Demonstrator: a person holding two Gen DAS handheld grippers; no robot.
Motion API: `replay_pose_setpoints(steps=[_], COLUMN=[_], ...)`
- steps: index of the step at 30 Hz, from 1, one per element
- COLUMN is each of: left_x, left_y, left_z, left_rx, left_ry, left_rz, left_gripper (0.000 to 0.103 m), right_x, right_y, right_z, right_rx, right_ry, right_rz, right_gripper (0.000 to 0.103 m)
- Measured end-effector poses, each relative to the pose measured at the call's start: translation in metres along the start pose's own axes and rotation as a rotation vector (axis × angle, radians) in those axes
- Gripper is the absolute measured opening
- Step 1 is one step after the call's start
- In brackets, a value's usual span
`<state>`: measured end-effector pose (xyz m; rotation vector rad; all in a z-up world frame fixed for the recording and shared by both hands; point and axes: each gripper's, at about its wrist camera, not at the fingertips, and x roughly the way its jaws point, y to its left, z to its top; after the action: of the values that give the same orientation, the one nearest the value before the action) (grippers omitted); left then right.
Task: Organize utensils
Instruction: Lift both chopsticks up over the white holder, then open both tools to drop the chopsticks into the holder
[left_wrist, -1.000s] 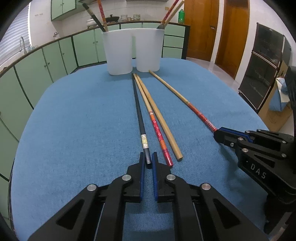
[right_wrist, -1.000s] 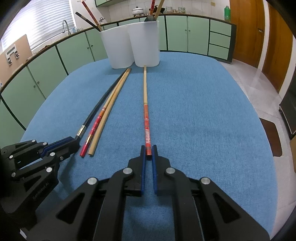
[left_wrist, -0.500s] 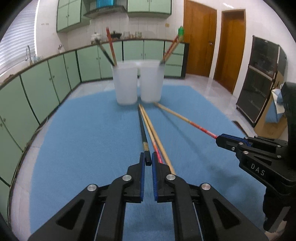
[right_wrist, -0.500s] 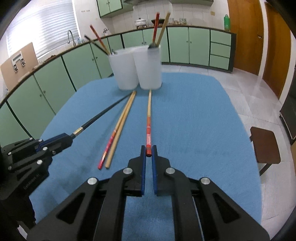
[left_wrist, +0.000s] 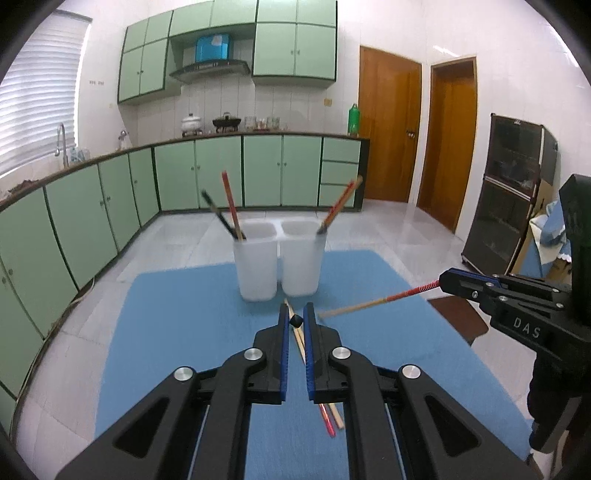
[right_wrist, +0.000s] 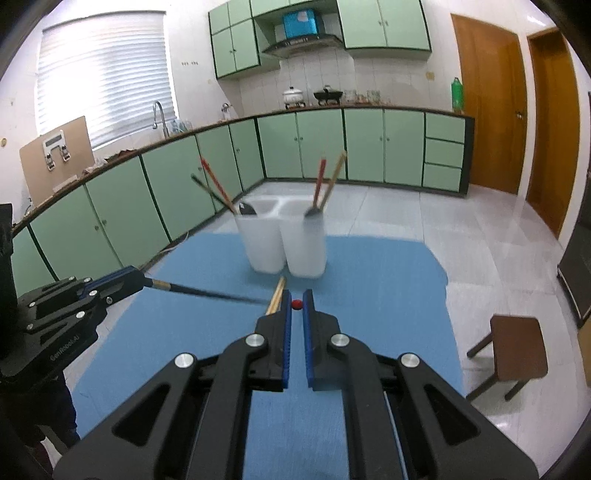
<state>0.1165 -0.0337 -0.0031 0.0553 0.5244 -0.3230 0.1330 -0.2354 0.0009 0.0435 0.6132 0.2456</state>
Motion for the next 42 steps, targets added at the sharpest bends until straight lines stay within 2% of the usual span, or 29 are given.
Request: replay_pose_setpoints(steps=[18, 28, 33, 37, 42], left_x=[0.009, 0.004, 0.019, 0.039, 0.079], left_y=[0.008, 0.003, 0.007, 0.016, 0.025], left_z=[0.068, 0.145, 0.185, 0.208, 0.212], left_rx=[0.027, 0.073, 0.062, 0.044, 0.025], left_ry=[-0.079, -0.237, -0.297, -0.331, -0.319], left_rz=[-0.045, -0.034, -0.024, 0.000, 0.030], left_gripper=[0.007, 0.006, 0.006, 0.006, 0.006], right_x=[0.004, -0.006, 0.005, 0.025, 0.062], right_y=[0.006, 0.006, -0.005, -0.014, -0.023], right_z=[0.102, 0.183, 0.221, 0.236, 0.237], right_rx=[-0.059, -0.088, -0.065, -0.065, -0.046], right_ry=[-0.021, -0.154, -0.215, -0.231, -0.215], right_rz=[0.138, 0.135, 0.116, 0.089, 0.076], right_gripper=[0.005, 0.005, 0.005, 0.005, 0.005])
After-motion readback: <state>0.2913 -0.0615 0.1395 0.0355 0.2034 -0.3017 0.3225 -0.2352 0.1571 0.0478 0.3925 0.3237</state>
